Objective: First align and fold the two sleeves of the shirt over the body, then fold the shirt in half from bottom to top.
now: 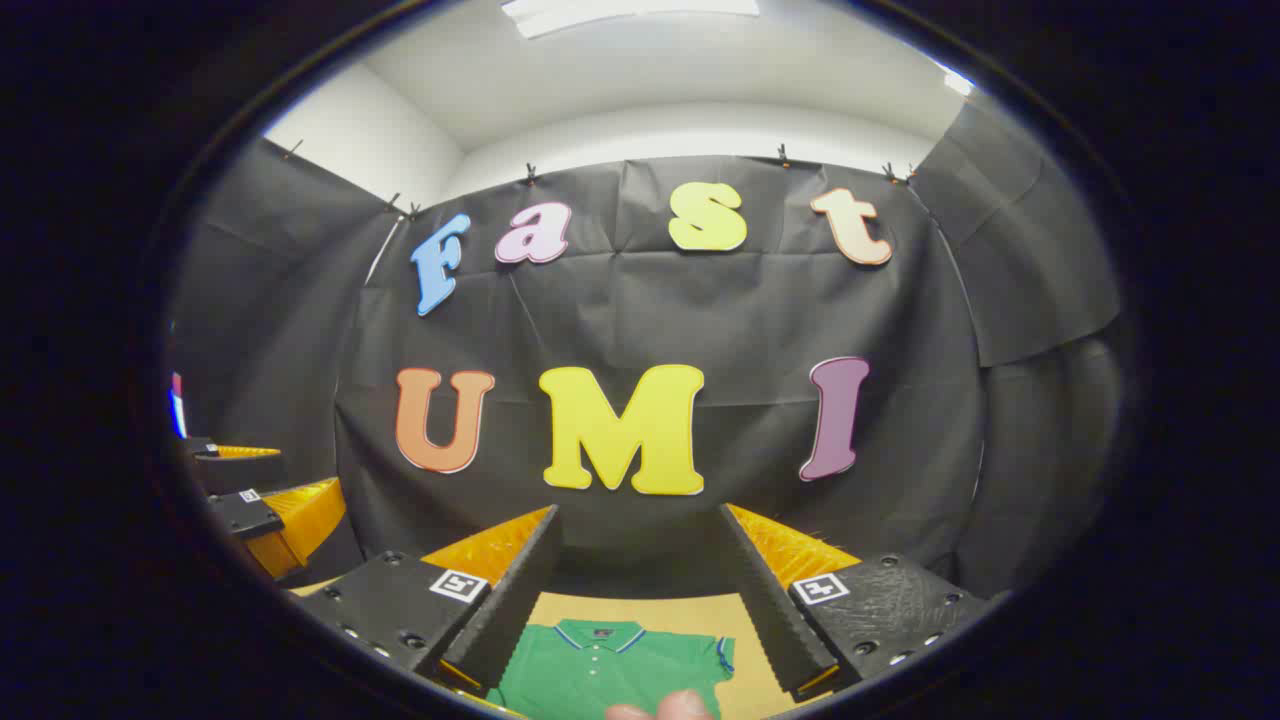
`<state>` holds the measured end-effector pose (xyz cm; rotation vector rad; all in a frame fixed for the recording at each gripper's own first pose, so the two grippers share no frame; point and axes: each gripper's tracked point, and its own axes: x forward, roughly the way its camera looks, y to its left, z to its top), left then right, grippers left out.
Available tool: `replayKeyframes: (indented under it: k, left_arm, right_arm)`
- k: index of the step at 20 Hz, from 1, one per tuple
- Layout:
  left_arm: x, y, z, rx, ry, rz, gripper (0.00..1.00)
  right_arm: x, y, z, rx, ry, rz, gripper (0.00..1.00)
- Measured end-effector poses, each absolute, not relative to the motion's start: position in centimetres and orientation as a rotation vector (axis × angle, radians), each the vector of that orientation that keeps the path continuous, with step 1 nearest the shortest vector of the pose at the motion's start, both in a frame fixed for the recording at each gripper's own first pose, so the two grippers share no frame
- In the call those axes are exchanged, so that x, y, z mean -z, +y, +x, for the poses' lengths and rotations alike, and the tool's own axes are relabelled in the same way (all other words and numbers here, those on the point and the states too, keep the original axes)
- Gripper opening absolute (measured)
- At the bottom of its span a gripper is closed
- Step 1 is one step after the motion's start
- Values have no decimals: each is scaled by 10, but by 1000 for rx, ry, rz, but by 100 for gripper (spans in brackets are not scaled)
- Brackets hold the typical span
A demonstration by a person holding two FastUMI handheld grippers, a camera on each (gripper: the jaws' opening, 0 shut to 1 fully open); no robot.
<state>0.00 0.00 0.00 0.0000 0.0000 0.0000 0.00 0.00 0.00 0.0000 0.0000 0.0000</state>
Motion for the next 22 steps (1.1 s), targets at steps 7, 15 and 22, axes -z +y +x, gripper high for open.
replayKeyframes:
  k: [7,15,22]
  left_arm:
    - [0,4,16,-30,10,7,100]
    - [2,-12,19,-12,14,-17,100]
    - [9,-29,17,9,32,-25,100]
  right_arm:
    - [2,5,16,-38,19,-16,94]
    - [10,-23,7,2,45,-21,96]
    - [19,-38,3,14,67,-19,96]
